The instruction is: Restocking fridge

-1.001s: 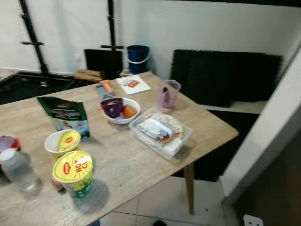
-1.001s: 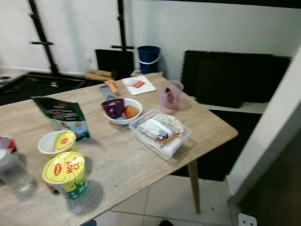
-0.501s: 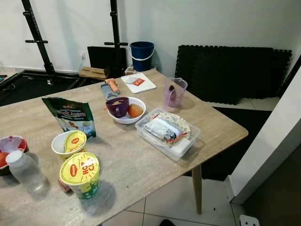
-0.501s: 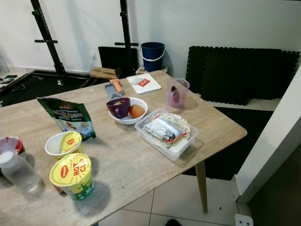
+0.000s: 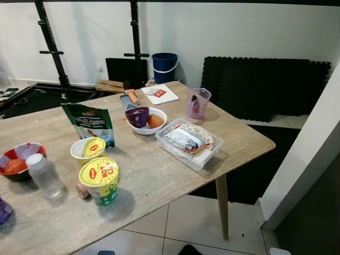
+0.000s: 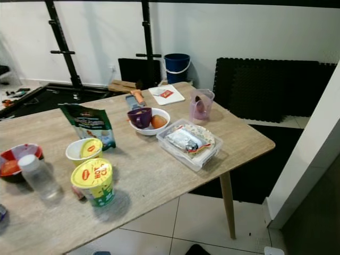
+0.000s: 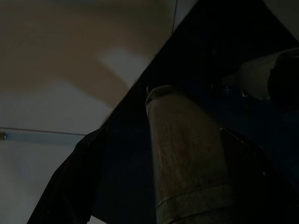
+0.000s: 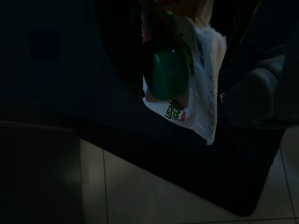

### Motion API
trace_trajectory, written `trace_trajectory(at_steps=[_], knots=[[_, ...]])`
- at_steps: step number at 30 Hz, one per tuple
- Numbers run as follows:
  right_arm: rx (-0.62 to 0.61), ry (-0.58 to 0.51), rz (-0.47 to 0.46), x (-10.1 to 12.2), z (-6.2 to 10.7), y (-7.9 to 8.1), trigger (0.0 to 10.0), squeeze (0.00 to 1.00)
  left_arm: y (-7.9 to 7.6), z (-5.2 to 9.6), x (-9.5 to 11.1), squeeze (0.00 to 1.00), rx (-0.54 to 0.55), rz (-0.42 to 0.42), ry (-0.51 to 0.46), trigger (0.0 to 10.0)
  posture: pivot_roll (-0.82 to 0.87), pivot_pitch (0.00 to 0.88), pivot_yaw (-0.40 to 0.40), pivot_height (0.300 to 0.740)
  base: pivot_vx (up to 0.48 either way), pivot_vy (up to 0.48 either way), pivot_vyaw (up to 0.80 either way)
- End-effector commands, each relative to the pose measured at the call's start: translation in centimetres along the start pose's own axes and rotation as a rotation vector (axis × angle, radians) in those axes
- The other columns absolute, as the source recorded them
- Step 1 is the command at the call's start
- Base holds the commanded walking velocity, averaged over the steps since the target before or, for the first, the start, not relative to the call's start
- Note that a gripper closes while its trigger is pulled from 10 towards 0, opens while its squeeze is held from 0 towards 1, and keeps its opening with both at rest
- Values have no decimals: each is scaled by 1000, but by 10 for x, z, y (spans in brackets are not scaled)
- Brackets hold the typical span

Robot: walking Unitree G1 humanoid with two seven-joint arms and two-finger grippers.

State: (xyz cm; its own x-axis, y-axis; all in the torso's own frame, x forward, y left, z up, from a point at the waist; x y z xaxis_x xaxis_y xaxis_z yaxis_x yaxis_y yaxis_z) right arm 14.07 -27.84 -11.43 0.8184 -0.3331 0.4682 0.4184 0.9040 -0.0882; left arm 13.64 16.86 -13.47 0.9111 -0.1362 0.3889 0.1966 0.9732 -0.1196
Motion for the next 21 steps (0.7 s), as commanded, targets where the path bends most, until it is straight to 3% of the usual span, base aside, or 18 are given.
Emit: trace_trajectory(at_steps=[1,14,21], knots=[[5,5,5,0,0,2,10000,0,-5,-1,-3,0,-8,-8,16,10000,-34,0,-10,740,-289,0,0],[7,11,12,-2,0,3,10000,0,-6,-1,-2,0,-9,-16,17,10000,-34,0,-9,740,-301,0,0],[8,13,15,-2,0,3,10000,0,3,2,-8,0,1,-10,26,10000,-34,0,-9,740,-307,0,0]])
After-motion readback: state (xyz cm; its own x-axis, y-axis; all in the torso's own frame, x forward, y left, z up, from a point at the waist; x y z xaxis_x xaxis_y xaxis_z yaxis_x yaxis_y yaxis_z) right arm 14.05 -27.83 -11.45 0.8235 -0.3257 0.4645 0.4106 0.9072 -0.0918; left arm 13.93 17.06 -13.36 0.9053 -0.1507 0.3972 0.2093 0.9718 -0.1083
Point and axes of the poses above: a point about 5 cm out from each wrist's last joint towards the gripper, its own z axis pointing back from the gripper into the wrist, its own x axis along the axis of the wrist's last joint, y = z × x, the point moved 3 cm from there along -z, pointing out of the wrist towards the gripper, and after that the axes turned 8 degrees about -z, right-handed, at the moved point
